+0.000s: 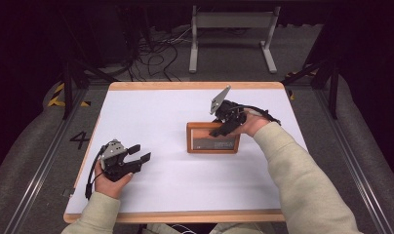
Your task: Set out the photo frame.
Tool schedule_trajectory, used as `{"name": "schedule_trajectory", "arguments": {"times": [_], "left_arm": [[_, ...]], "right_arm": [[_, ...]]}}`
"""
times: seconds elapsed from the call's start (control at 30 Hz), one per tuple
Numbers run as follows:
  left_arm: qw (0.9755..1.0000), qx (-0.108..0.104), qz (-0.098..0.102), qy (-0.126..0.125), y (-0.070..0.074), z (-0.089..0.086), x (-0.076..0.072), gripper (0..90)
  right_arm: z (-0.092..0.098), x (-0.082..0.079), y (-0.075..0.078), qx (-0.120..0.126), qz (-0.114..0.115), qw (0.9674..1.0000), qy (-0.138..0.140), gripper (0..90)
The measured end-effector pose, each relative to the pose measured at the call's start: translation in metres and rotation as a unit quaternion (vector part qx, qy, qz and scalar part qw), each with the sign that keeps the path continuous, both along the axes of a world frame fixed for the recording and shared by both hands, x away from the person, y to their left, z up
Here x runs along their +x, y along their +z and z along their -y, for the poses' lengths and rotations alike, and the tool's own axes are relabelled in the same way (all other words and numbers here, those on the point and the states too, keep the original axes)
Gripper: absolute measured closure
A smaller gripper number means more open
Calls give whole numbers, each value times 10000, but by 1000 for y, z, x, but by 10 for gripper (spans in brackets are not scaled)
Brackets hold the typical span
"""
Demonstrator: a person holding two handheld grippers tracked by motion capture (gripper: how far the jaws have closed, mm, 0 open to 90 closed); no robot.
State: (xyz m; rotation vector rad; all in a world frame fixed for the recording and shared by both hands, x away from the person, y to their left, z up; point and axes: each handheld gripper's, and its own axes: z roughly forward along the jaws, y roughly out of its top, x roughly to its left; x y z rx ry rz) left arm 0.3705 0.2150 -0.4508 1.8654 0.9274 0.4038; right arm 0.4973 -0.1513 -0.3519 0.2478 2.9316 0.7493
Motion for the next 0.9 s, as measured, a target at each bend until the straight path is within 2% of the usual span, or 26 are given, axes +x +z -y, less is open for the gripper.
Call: {"name": "schedule_trajectory", "arguments": {"times": [0.07,0.13,0.23,0.4,0.43,0.47,0.53,0.57,0.63,0.67,0.73,0.83,0.9], "left_arm": [[10000,-10,-18,-4,0,0,0,438],[10000,-32,-60,0,0,1,-1,438],[10000,5,0,11,0,0,0,434],[10000,-35,-60,16,0,0,-1,428],[10000,-35,-60,16,0,0,-1,428],[10000,-24,-55,13,0,0,-1,428],[10000,-9,-53,0,0,-1,-1,425],[10000,32,20,-4,0,-1,0,425],[10000,-34,-77,8,0,0,-2,423],[10000,-31,-64,10,0,-1,-1,421],[10000,-6,-19,10,1,-1,-1,417],[10000,-27,-37,6,1,-1,-2,410],[10000,-25,-52,27,1,-2,-2,405]], "right_arm": [[1,2,-1,19,7,9999,-168,493],[2,3,-1,70,41,9998,-191,464],[3,4,-2,91,73,9995,-297,421],[7,6,4,186,167,9974,-670,284],[7,6,4,186,167,9974,-670,284],[9,6,5,251,132,9968,-747,283],[13,5,10,374,263,9956,-812,223],[15,5,12,396,286,9951,-854,205],[18,4,16,486,283,9935,-988,190],[21,2,19,532,240,9925,-1074,169],[26,-1,23,565,315,9910,-1176,127],[39,-7,28,824,283,9866,-1377,70],[47,-11,31,933,206,9875,-1253,0]]}}
